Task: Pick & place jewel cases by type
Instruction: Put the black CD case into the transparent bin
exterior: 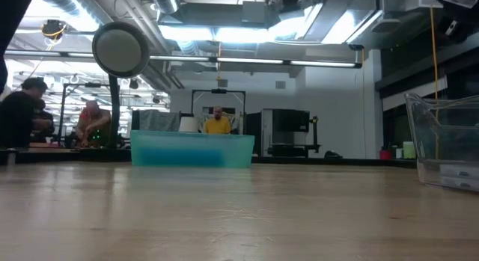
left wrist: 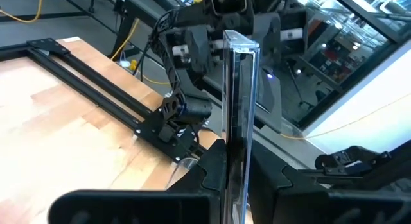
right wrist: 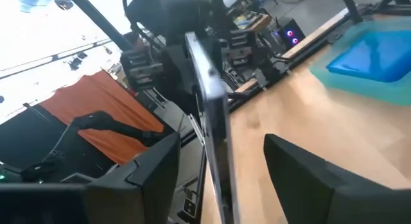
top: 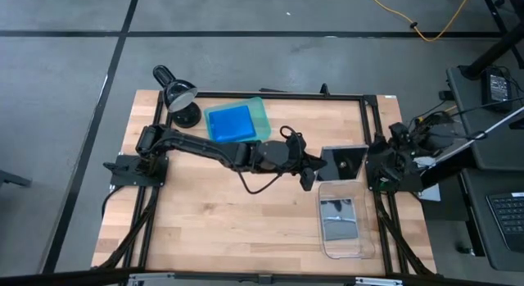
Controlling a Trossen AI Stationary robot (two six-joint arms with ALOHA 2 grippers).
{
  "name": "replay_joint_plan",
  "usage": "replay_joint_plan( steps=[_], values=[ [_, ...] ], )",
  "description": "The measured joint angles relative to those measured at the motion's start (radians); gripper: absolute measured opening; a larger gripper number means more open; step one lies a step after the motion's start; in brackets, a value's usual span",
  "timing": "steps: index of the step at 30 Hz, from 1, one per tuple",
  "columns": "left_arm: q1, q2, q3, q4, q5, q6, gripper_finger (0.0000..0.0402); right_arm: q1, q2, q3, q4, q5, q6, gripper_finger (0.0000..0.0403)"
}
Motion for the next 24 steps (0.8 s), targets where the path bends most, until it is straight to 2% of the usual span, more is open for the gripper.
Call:
replay_joint_plan(
  steps=[4, 8, 11, 16, 17, 21, 24],
  values=[
    [0.008, 0.0, 0.0, 0.0, 0.006, 0.0, 0.0024, 0.0, 0.0, -0.073, 0.111, -0.001, -0.03, 0.0227],
    [0.014, 0.0, 0.0, 0.008, 0.02, 0.0, 0.0024, -0.002, 0.001, -0.111, 0.172, 0.0, -0.063, 0.0198],
    [0.02, 0.0, 0.0, 0.007, 0.038, -0.001, 0.0024, -0.002, 0.001, -0.114, 0.178, 0.001, -0.081, 0.0152],
    [0.022, 0.0, 0.0, 0.01, 0.051, -0.002, 0.0028, -0.002, 0.001, -0.115, 0.187, 0.01, -0.132, 0.0048],
    [0.022, 0.0, 0.0, 0.01, 0.051, -0.003, 0.0031, -0.002, 0.001, -0.115, 0.191, 0.009, -0.142, 0.0037],
    [0.027, -0.001, 0.0, 0.01, 0.096, -0.003, 0.005, -0.002, 0.001, -0.115, 0.197, 0.005, -0.164, 0.0037],
    [0.042, -0.018, 0.0, -0.016, 0.209, -0.02, 0.0062, -0.002, 0.001, -0.099, 0.194, -0.002, -0.164, 0.0047]
  ],
)
